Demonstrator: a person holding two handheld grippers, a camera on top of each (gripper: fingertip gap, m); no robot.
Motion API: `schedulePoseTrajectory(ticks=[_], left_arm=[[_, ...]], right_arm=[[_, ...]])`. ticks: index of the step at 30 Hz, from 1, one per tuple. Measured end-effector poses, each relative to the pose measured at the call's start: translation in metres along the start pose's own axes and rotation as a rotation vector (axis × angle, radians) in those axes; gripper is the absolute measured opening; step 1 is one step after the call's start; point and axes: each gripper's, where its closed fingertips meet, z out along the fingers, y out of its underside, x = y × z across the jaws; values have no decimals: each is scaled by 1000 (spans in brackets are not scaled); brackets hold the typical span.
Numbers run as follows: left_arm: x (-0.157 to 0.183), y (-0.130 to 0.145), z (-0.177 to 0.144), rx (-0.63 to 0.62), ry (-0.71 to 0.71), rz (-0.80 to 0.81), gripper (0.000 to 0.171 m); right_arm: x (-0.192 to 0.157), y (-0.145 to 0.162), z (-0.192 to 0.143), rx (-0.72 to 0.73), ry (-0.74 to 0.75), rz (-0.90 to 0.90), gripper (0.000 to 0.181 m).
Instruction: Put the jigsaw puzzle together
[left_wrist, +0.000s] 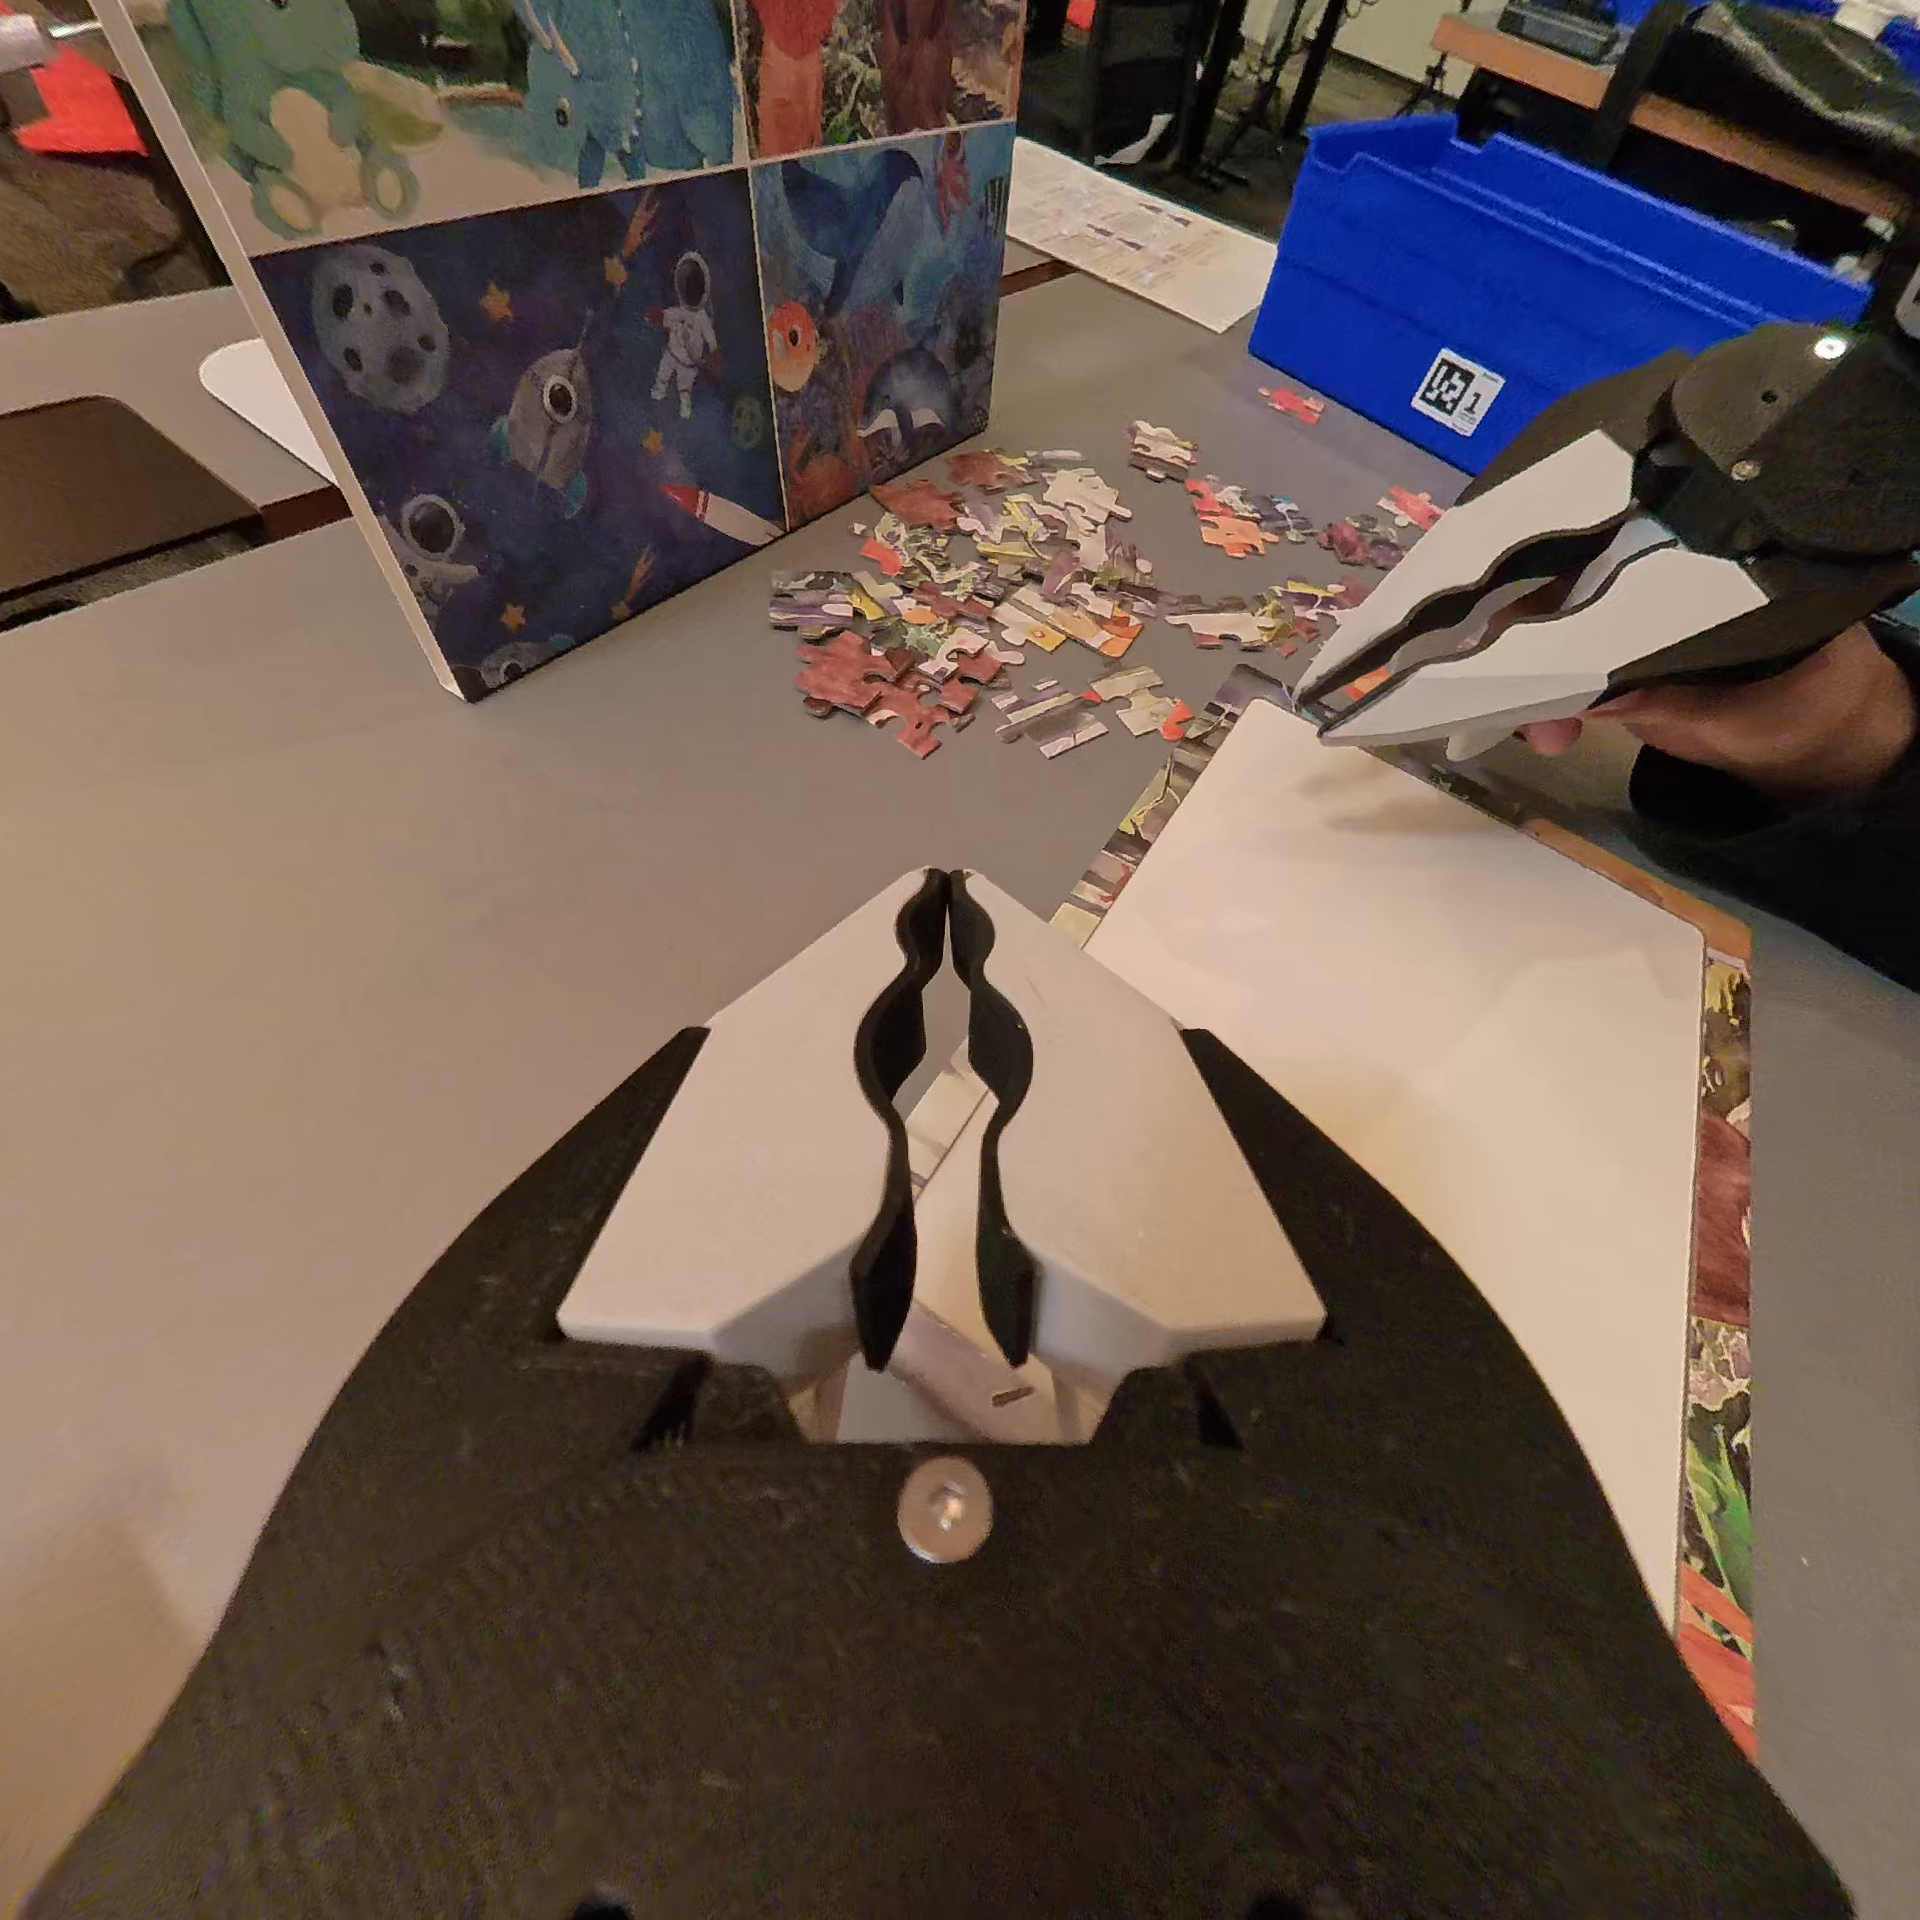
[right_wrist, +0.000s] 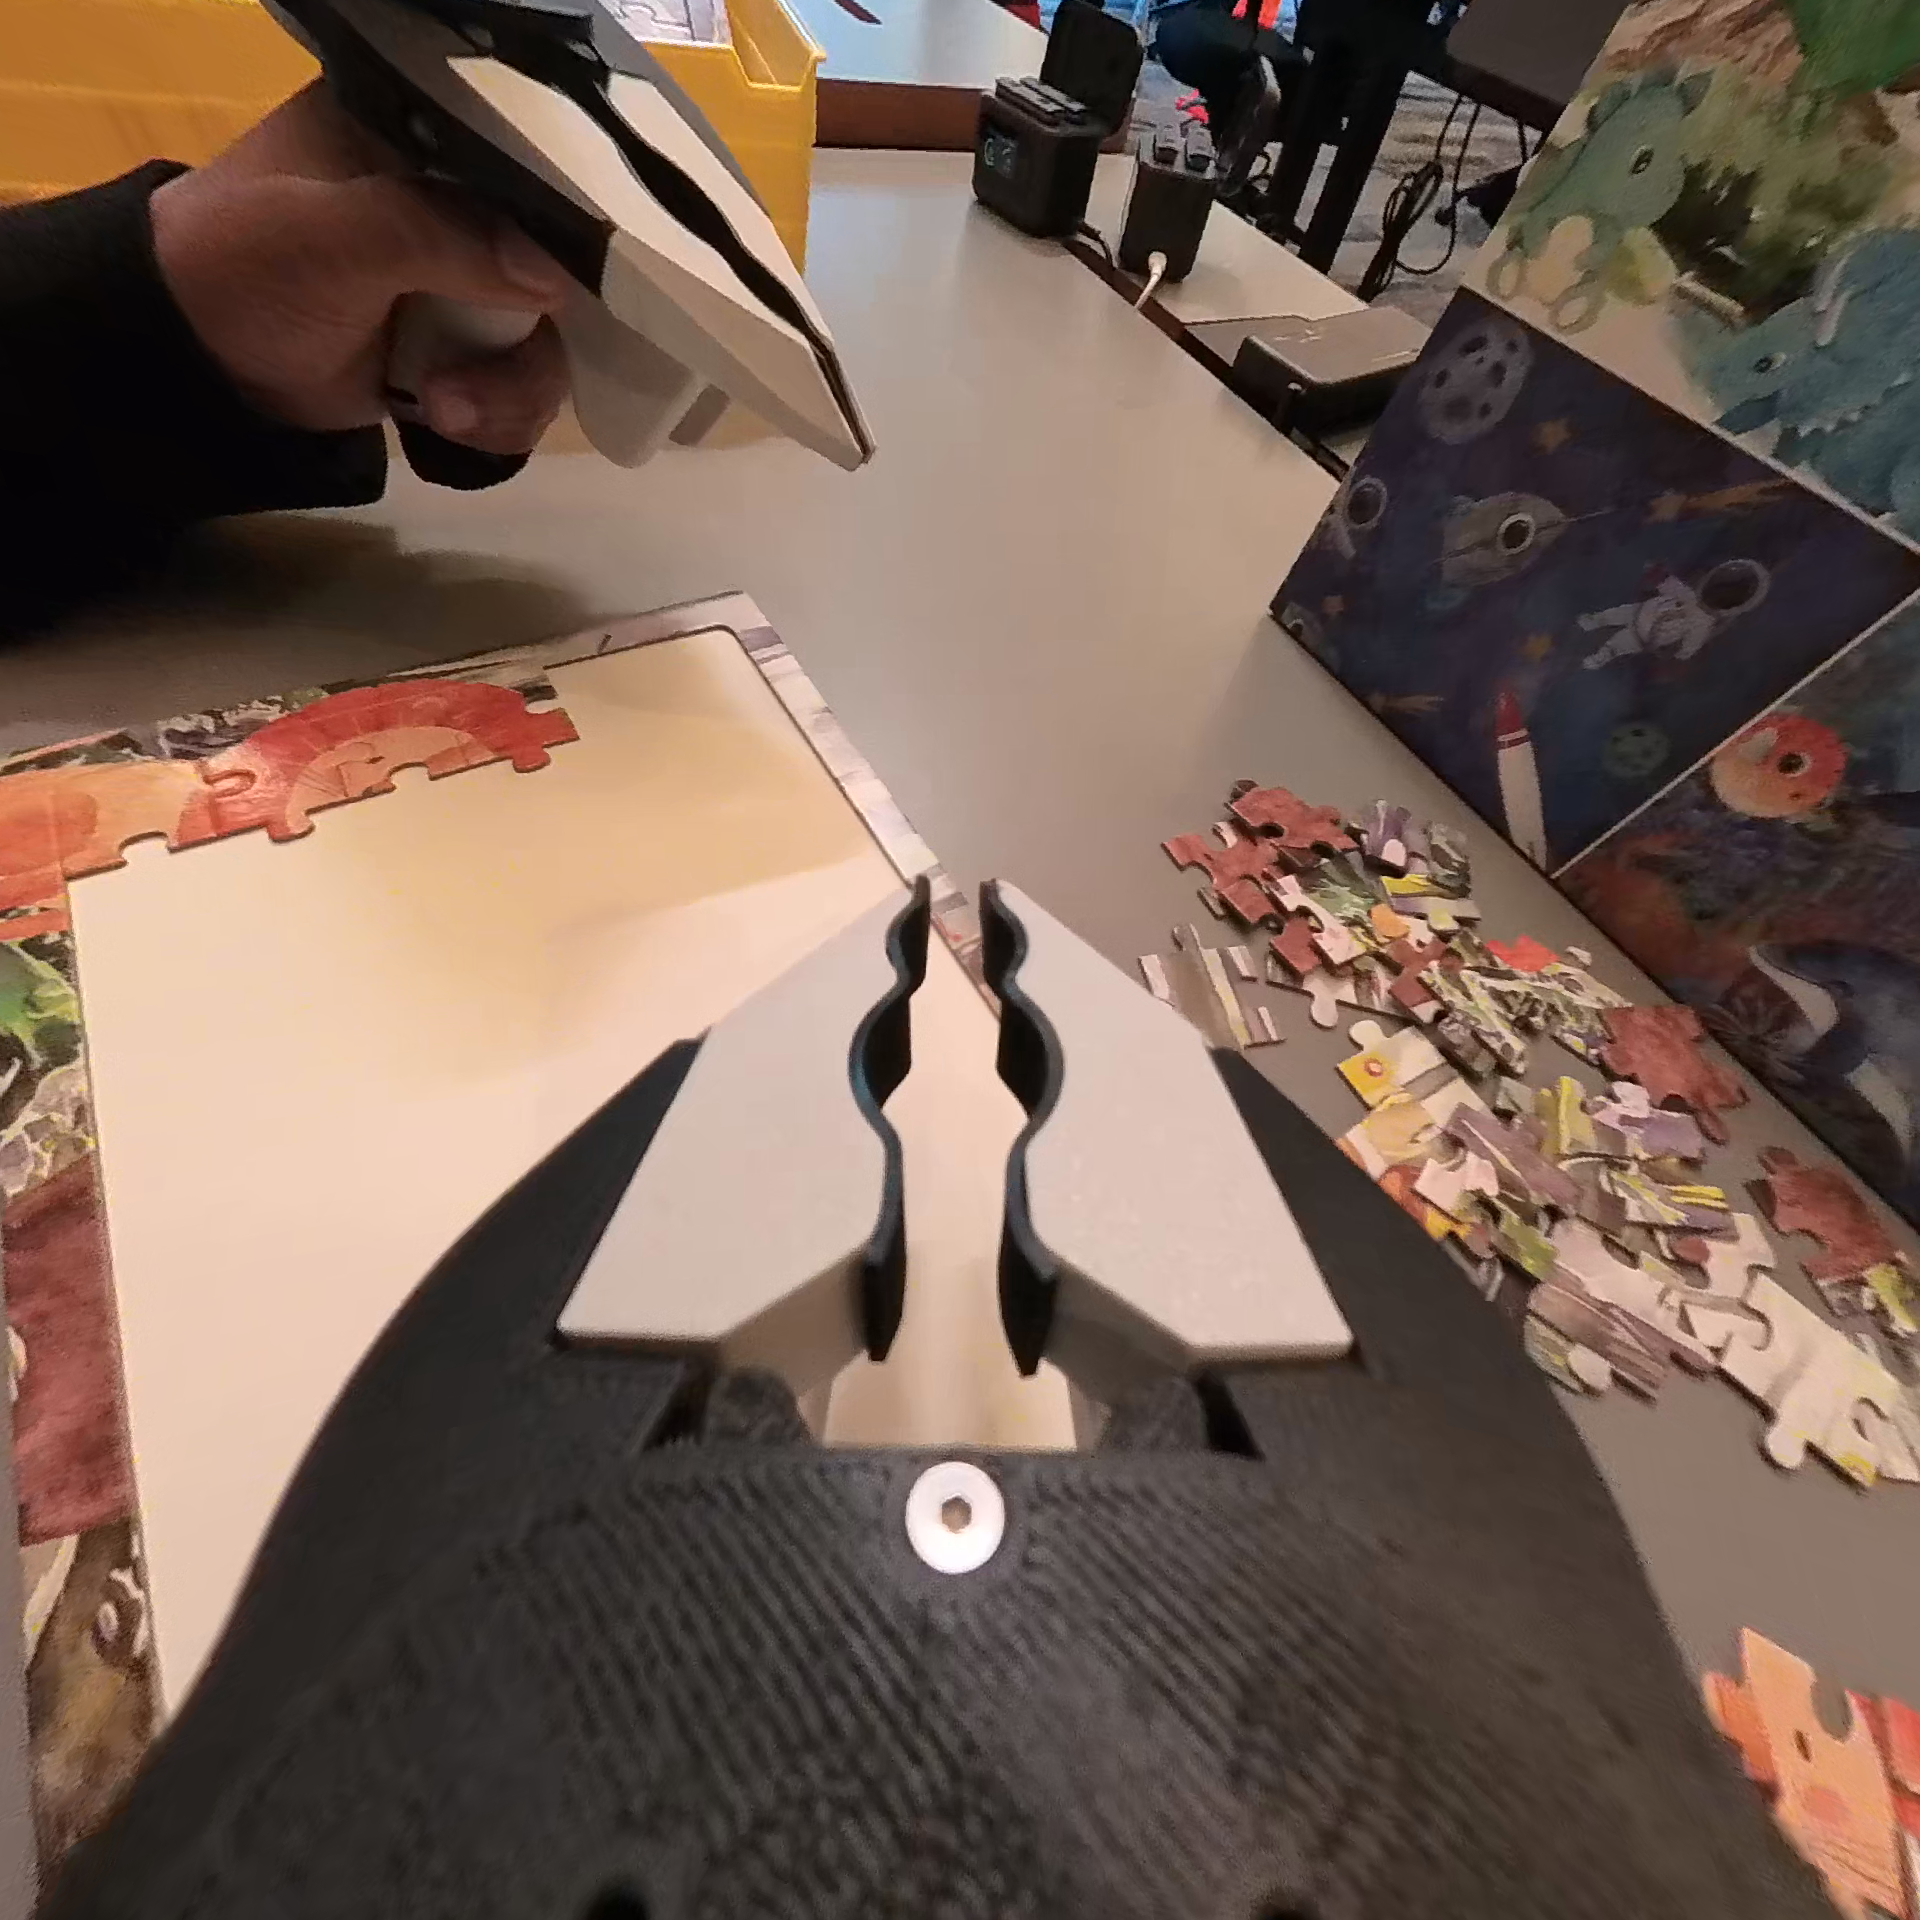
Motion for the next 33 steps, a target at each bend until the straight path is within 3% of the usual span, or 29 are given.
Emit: schedulePoseTrajectory(ticks=[33], left_arm=[[7, 2, 4, -25, -6, 51, 0]], right_arm=[[-8, 3, 9, 20, -48, 52, 7]])
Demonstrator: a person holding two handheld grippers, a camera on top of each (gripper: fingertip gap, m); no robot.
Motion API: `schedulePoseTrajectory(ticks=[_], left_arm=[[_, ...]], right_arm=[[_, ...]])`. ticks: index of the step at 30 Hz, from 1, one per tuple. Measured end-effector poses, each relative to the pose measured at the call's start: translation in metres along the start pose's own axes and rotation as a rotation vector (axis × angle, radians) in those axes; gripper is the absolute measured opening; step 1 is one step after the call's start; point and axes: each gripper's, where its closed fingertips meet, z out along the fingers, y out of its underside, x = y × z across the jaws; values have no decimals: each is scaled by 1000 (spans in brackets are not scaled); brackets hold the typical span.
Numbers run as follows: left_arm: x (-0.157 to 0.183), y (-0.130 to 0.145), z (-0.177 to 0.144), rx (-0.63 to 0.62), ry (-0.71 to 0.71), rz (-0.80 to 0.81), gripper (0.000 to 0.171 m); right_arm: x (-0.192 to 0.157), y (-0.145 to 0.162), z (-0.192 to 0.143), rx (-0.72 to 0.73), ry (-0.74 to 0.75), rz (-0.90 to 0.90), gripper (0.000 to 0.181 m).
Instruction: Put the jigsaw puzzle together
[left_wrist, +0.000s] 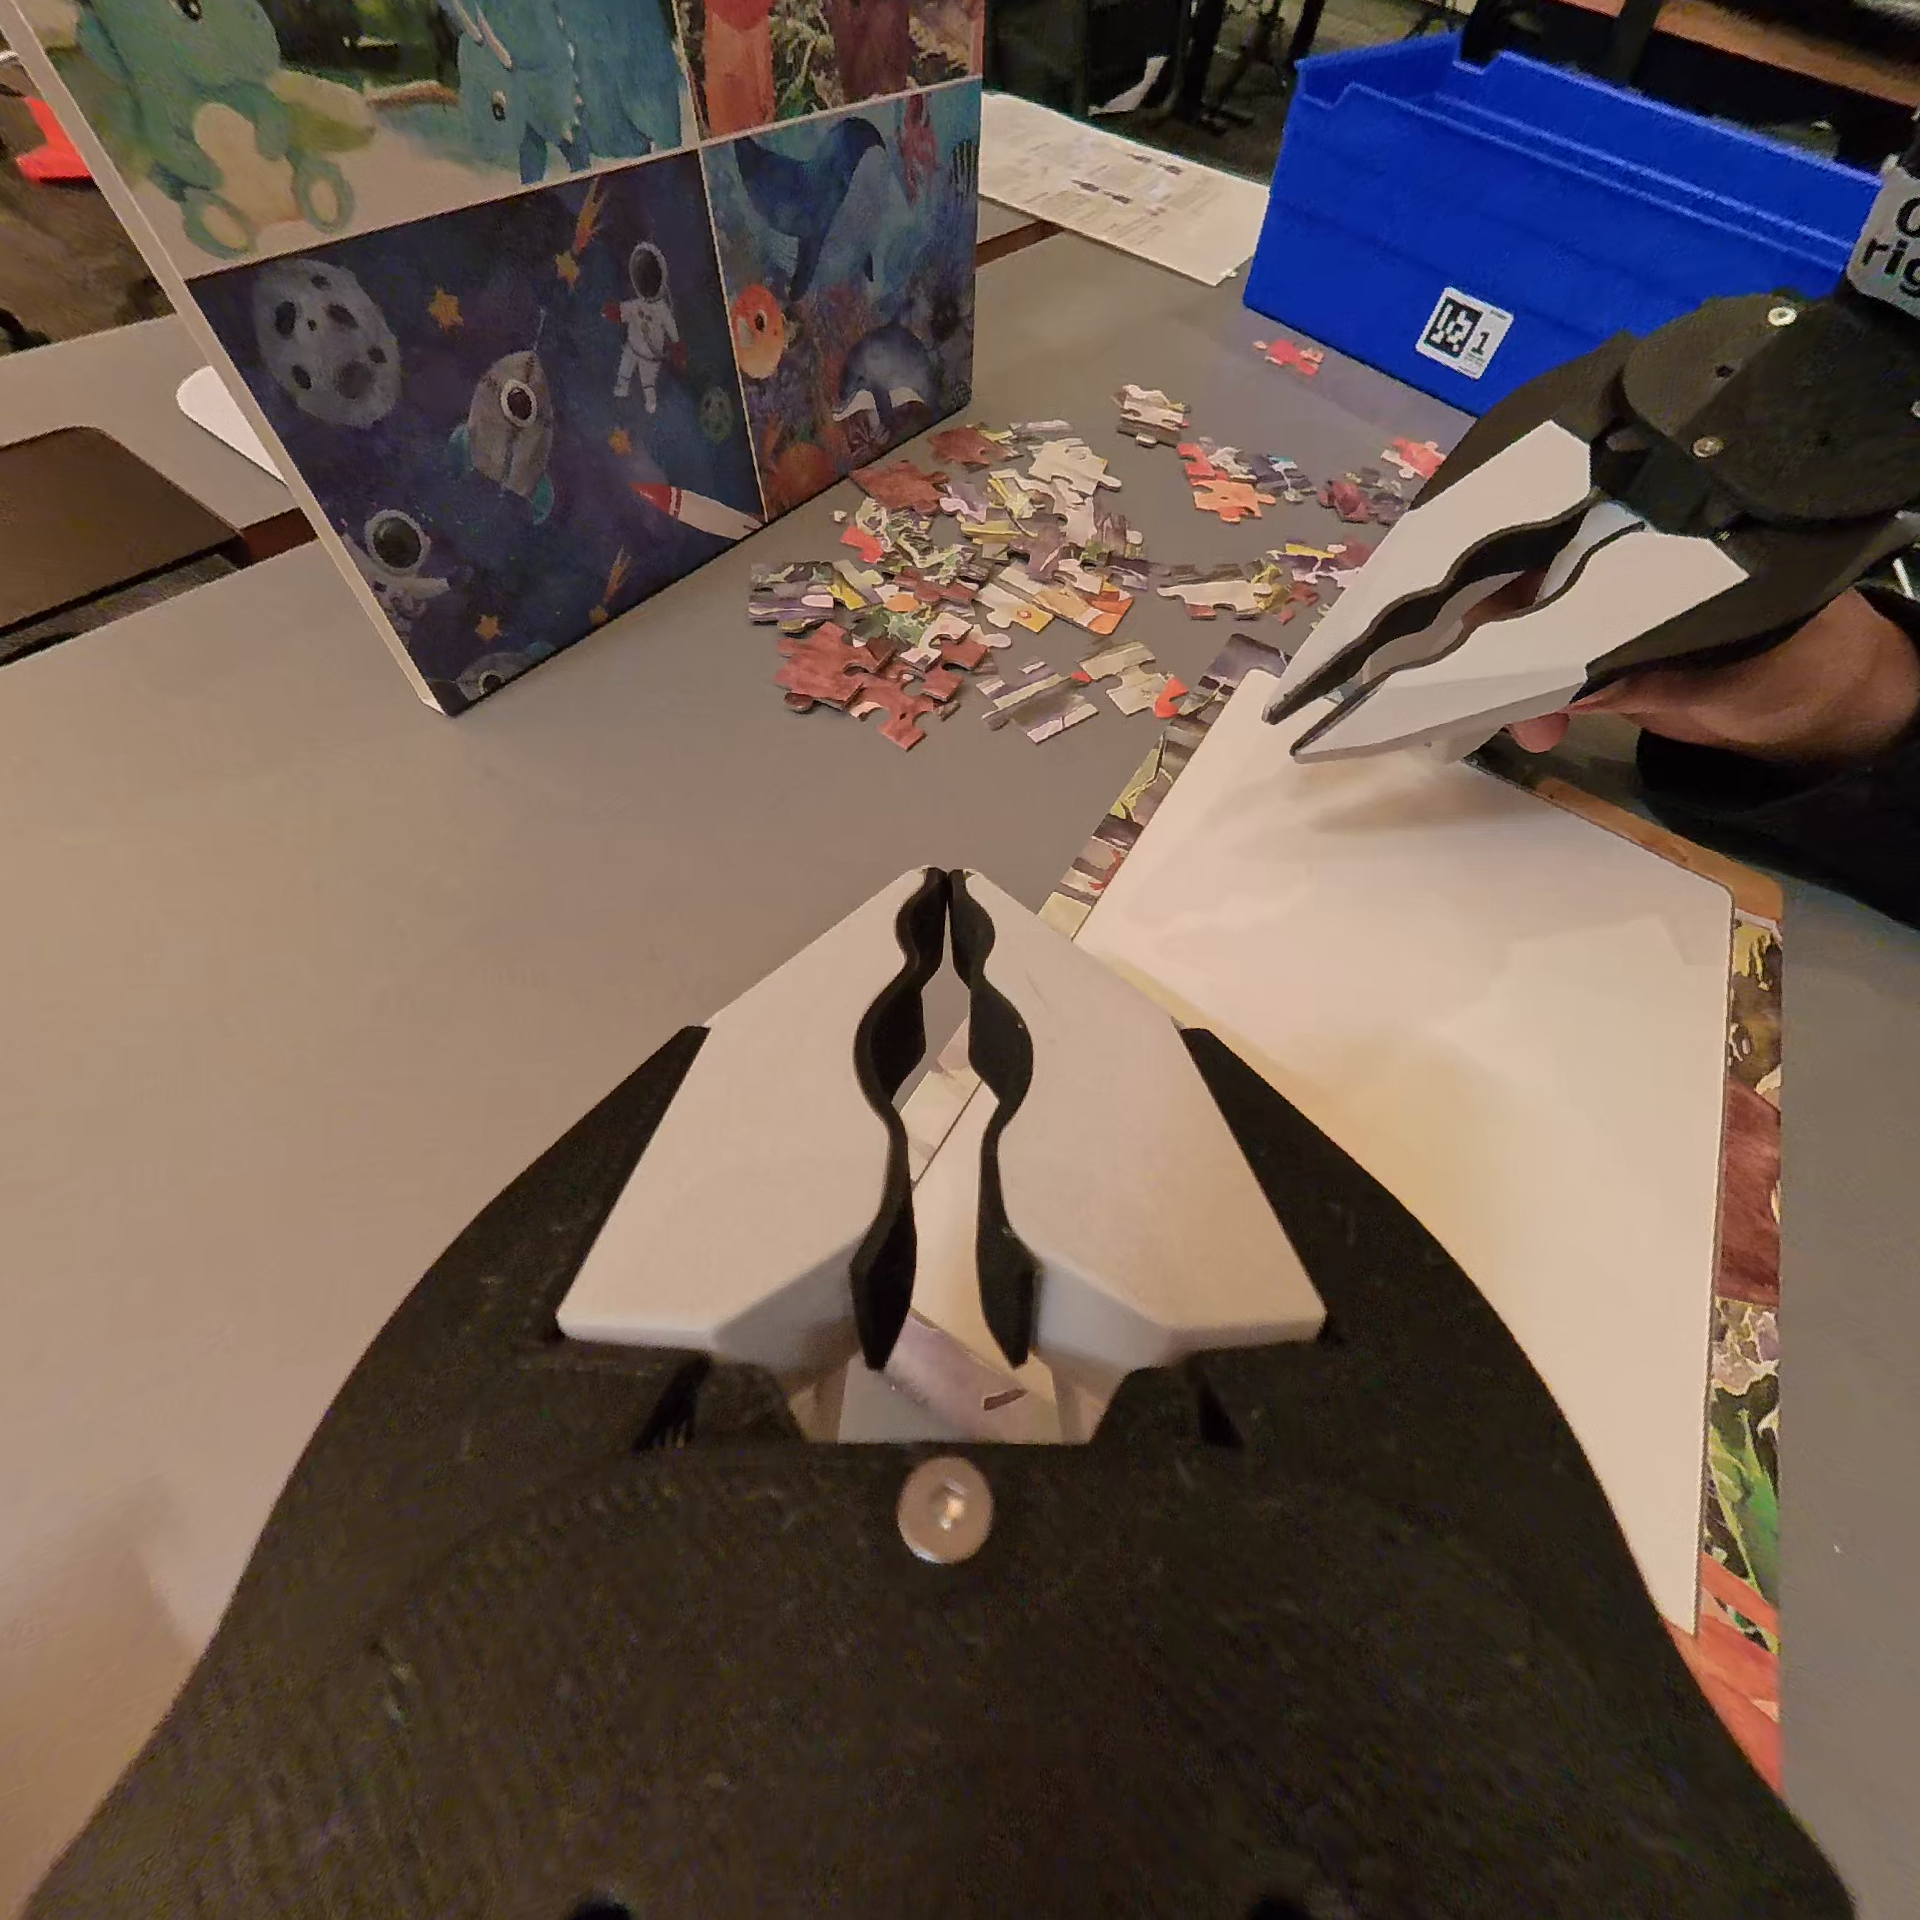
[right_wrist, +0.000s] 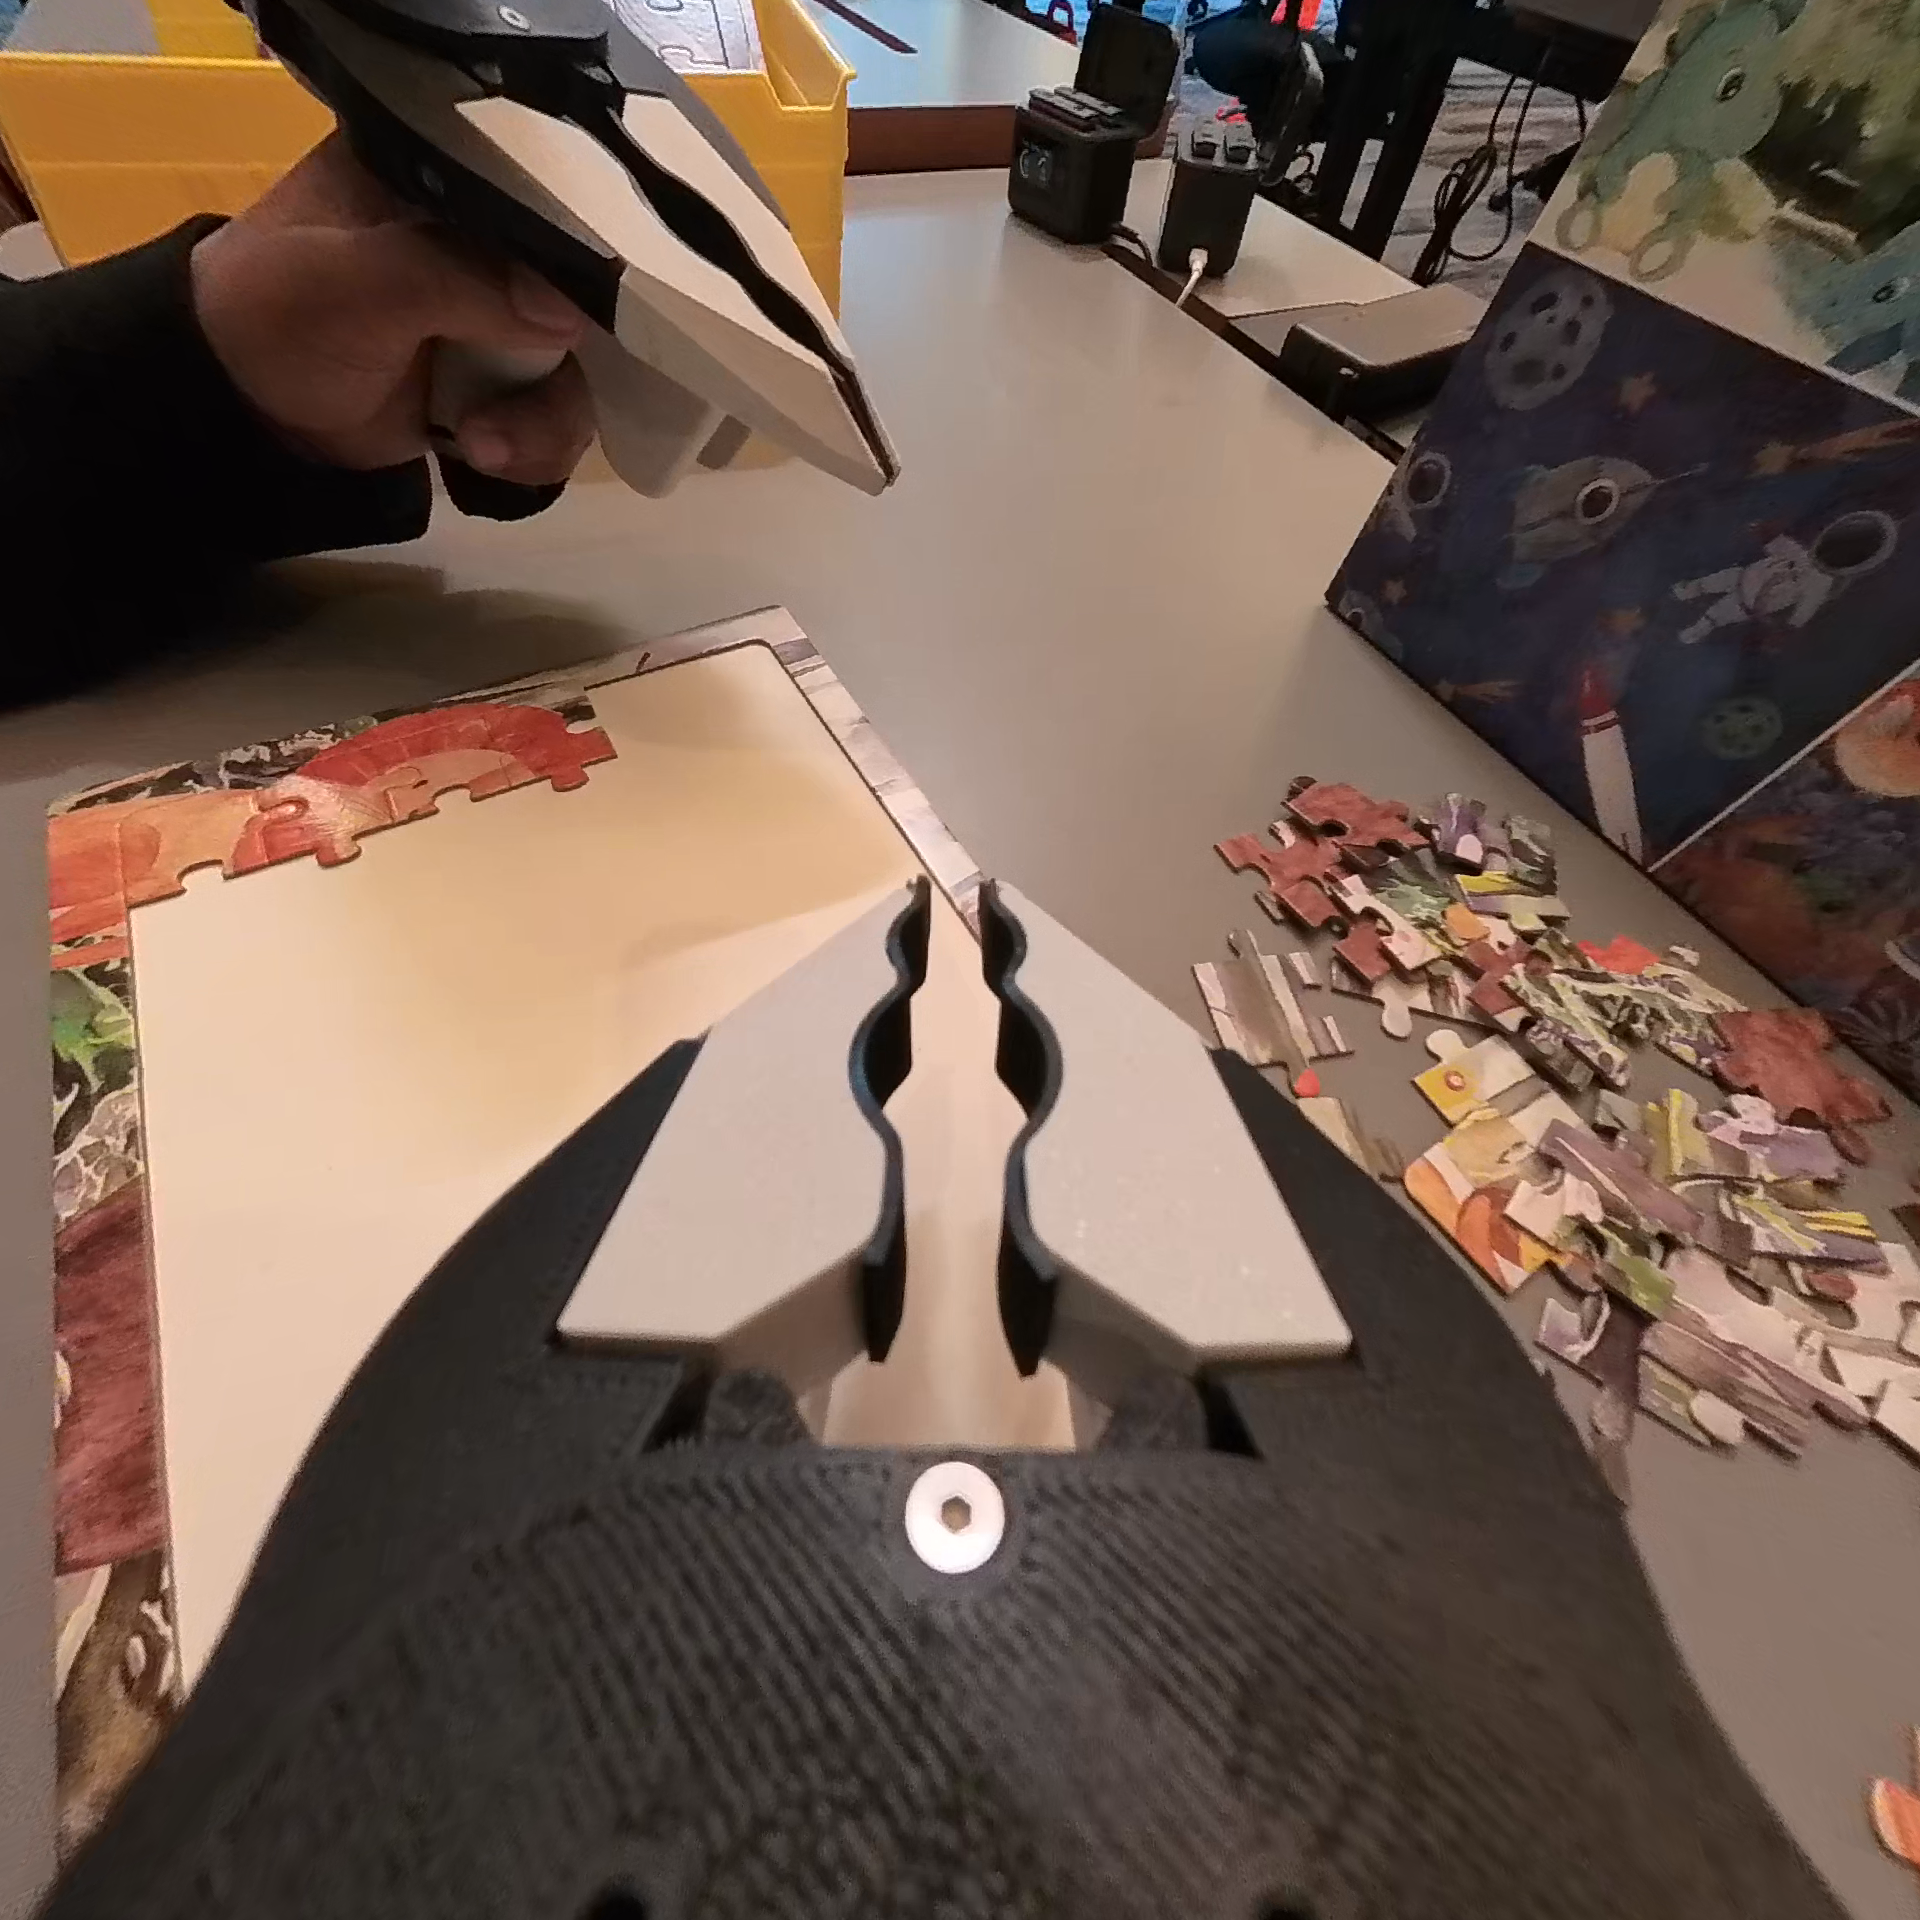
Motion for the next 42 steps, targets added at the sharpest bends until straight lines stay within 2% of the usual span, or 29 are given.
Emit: schedulePoseTrajectory(ticks=[12, 21, 24, 28, 32, 37, 42], left_arm=[[3, 3, 3, -25, -6, 25, 0], [4, 2, 3, -24, -7, 32, 0], [4, 3, 3, -27, -10, 37, 0], [6, 1, 2, -25, -7, 45, 0], [7, 3, 4, -35, -11, 55, 0], [4, 6, 5, -48, -25, 61, 0], [3, 8, 6, -56, -30, 60, 0]], right_arm=[[-5, 2, 4, -1, -30, 19, 7], [9, -7, -9, 46, 11, 41, 7], [47, -15, -39, 55, 193, -32, 5], [112, -26, -124, 149, 524, -21, 3], [142, -6, -182, 169, 716, -13, 0], [147, 7, -195, 209, 669, 90, 0], [137, 4, -194, 228, 587, 75, 4]])
